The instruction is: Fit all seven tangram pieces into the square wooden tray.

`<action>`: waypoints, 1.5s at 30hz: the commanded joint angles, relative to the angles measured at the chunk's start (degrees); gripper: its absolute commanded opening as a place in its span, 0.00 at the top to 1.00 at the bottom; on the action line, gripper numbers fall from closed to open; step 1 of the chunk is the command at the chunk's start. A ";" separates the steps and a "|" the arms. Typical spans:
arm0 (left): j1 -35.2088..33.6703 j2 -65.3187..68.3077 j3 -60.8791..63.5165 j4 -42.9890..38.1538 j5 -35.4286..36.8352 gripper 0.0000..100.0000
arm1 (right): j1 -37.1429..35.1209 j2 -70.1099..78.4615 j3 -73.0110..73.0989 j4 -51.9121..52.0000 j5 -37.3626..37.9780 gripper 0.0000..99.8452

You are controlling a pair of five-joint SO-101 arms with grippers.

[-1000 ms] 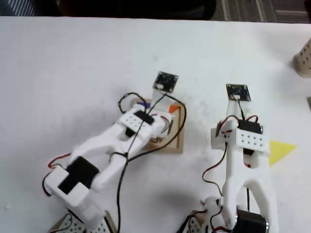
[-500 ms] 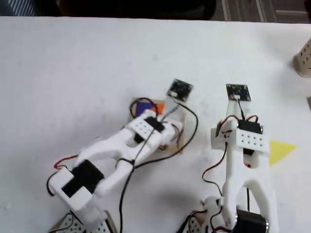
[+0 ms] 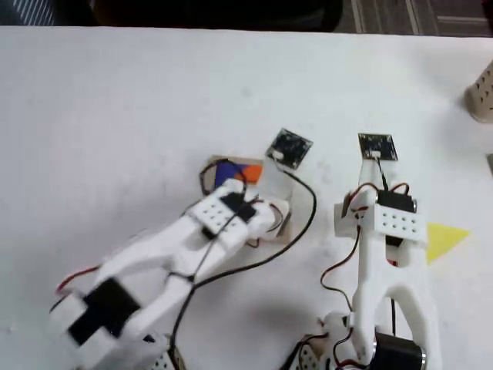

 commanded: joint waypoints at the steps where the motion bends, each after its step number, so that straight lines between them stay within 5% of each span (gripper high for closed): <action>1: -0.13 -4.88 2.29 0.35 -0.79 0.98 | -0.57 -2.24 -0.26 -0.84 0.70 0.97; 16: 7.34 6.81 -1.14 0.44 -0.79 0.98 | -1.10 -2.24 -0.26 -0.84 0.70 0.98; 36: -3.65 6.81 -1.41 1.23 -0.35 0.98 | -1.10 -2.24 -0.26 -0.84 0.70 0.98; 45: 2.95 -0.92 0.70 -3.78 -0.35 0.98 | -1.10 -2.24 -0.26 -0.84 0.79 0.98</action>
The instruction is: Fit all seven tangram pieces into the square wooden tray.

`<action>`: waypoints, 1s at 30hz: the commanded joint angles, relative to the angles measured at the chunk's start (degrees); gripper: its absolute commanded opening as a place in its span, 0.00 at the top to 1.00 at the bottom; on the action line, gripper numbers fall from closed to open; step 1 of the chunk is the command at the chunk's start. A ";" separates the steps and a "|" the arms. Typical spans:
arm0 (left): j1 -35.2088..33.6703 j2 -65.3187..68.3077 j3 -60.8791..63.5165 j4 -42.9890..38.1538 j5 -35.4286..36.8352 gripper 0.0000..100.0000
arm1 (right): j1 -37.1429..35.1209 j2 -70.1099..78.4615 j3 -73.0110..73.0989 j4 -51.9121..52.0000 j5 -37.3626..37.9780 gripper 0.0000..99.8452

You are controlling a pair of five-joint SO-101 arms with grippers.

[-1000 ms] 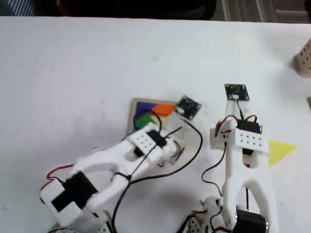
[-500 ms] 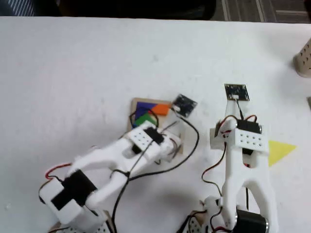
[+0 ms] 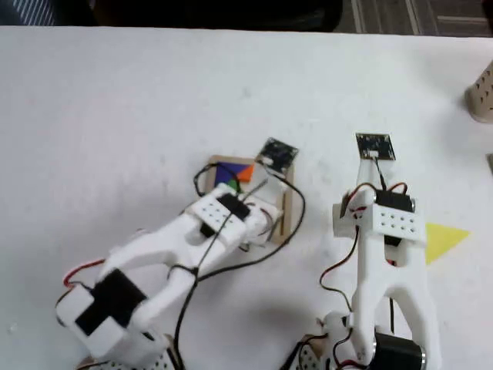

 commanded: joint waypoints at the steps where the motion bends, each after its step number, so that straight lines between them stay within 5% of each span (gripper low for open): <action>1: 4.26 -5.05 0.44 -5.98 -0.18 0.98 | -0.48 -2.24 -0.26 -0.84 0.79 0.98; 8: 4.79 3.91 -1.49 -10.81 -0.09 0.98 | -0.48 -2.24 -0.26 -0.84 0.79 0.98; 22: 2.15 6.81 -5.63 3.96 -0.35 0.98 | -0.48 -2.24 -0.26 -0.84 0.79 0.98; 30: 1.01 6.02 -5.80 5.01 -0.62 0.98 | -0.48 -2.24 -0.26 -0.84 0.79 0.98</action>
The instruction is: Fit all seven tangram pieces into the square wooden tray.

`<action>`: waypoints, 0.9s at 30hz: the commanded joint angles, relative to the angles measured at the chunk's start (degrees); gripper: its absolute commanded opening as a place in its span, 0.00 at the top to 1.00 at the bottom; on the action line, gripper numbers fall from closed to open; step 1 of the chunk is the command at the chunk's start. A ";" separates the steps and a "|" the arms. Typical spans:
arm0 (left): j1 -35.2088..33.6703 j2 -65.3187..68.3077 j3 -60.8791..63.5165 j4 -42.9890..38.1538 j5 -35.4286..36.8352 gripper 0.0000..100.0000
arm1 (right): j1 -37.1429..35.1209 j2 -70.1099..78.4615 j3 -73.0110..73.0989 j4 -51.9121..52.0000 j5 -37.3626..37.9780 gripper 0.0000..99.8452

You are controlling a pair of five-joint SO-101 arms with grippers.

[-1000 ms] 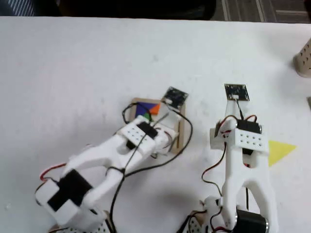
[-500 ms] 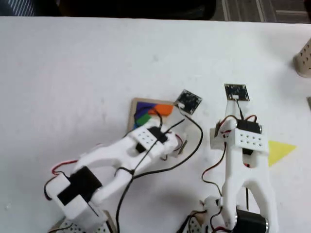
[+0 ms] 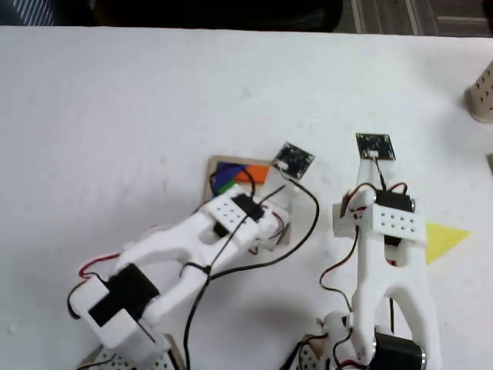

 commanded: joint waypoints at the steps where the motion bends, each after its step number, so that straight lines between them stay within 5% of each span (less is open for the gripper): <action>1: -0.66 -1.54 -0.70 1.05 -0.62 0.98 | -0.48 -2.24 -0.26 -0.84 0.79 0.98; 8: 1.63 -8.57 -0.53 0.35 -0.62 0.98 | -0.57 -2.24 -0.26 -0.84 0.79 0.98; 16: 4.53 -8.57 6.33 -11.43 -0.35 0.98 | -0.57 -2.24 -0.26 -0.84 0.79 0.98; 27: 4.18 -1.36 1.76 -6.86 -0.18 0.98 | -0.66 -2.24 -0.26 -0.84 0.79 0.98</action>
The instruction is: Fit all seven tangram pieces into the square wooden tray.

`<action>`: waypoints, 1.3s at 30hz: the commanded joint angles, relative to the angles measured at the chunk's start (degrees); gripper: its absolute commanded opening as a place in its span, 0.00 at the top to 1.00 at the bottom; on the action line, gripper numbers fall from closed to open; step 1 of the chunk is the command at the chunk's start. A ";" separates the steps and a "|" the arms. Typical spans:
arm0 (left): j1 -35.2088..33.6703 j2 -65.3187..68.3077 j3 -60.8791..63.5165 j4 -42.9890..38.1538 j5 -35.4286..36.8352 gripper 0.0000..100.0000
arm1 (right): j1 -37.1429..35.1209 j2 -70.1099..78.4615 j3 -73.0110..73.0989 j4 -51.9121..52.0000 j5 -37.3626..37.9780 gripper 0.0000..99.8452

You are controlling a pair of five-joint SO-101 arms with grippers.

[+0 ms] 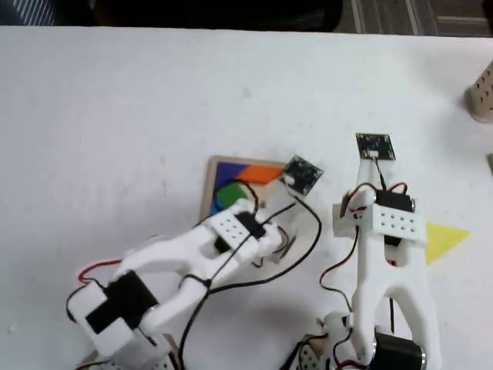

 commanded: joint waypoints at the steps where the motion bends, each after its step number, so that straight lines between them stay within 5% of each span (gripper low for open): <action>1: 0.40 1.45 -5.63 4.66 -0.18 0.98 | -0.66 -2.24 -0.26 -0.84 0.79 0.98; 12: -5.85 1.80 -7.47 13.63 -0.18 0.98 | -0.66 -2.24 -0.26 -0.84 0.79 0.98; 39: -8.22 2.24 -10.11 5.01 0.44 0.98 | -0.66 -2.24 -0.26 -0.84 0.79 0.98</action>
